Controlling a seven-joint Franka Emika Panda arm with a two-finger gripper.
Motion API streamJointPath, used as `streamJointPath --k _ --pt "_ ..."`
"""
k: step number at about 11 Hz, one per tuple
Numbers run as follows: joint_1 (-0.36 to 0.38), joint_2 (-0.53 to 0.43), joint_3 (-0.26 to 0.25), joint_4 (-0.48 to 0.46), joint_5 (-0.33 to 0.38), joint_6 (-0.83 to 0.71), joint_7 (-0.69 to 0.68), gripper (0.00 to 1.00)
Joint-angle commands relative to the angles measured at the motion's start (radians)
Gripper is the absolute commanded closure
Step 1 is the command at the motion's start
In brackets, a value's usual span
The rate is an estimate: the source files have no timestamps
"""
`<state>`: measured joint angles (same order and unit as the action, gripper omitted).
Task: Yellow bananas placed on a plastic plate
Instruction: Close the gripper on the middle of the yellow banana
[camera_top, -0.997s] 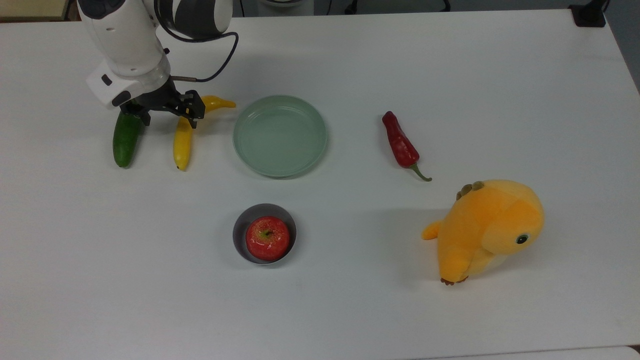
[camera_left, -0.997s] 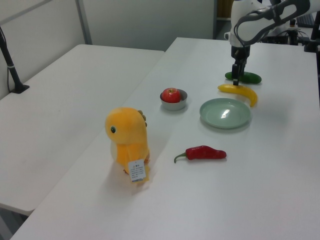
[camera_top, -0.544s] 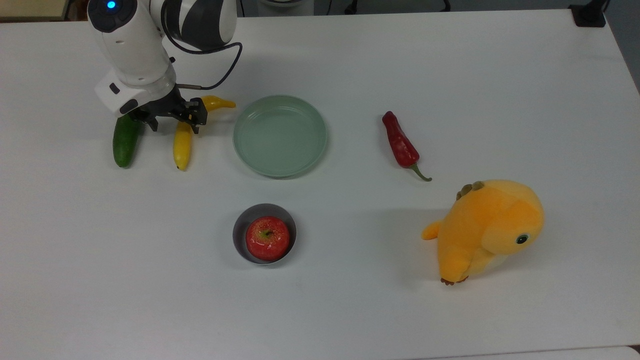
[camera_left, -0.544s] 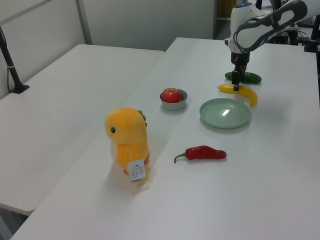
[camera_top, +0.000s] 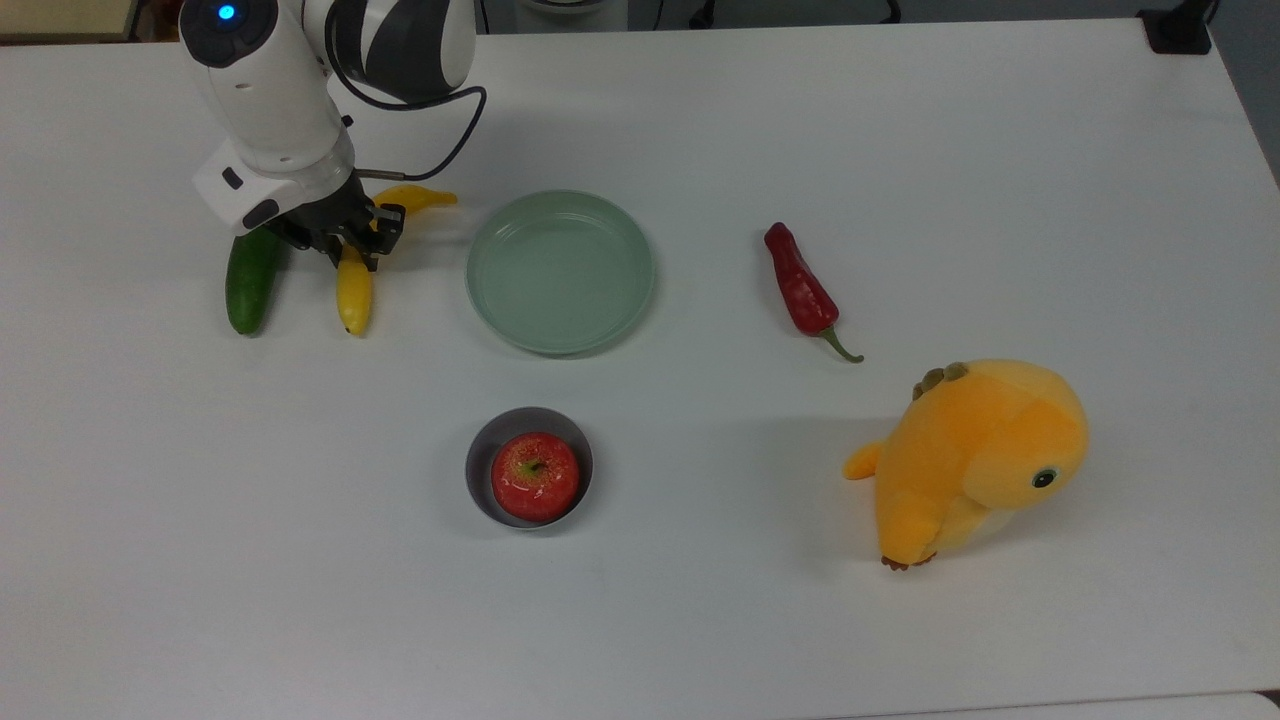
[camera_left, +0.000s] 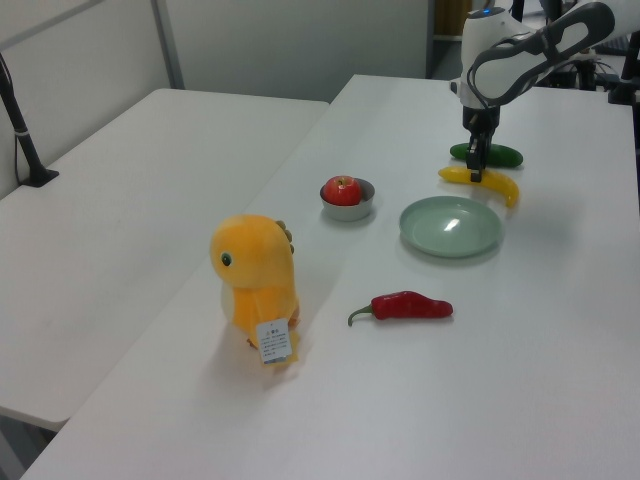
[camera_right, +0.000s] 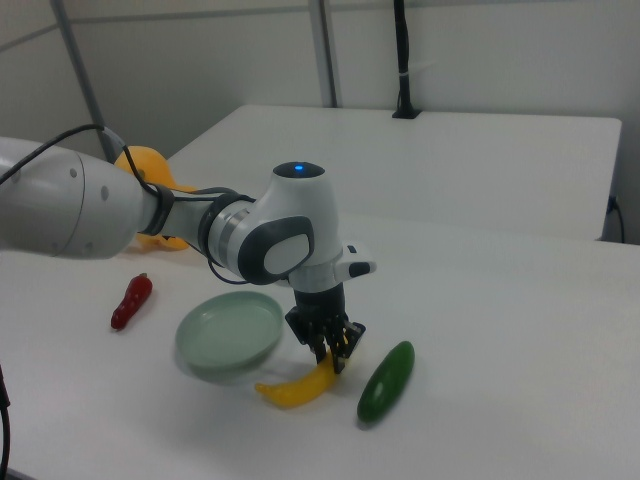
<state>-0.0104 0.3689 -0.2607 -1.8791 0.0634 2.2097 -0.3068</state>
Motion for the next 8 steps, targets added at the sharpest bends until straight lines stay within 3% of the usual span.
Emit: streamJointPath --k 1,5,8 --pt "0.007 -0.021 0.000 -0.028 0.006 0.027 0.011 1.00" --pt "0.003 -0.076 0.000 -0.012 0.006 -0.001 0.014 1.00" --pt "0.009 -0.137 -0.002 0.049 0.007 -0.140 0.015 1.00"
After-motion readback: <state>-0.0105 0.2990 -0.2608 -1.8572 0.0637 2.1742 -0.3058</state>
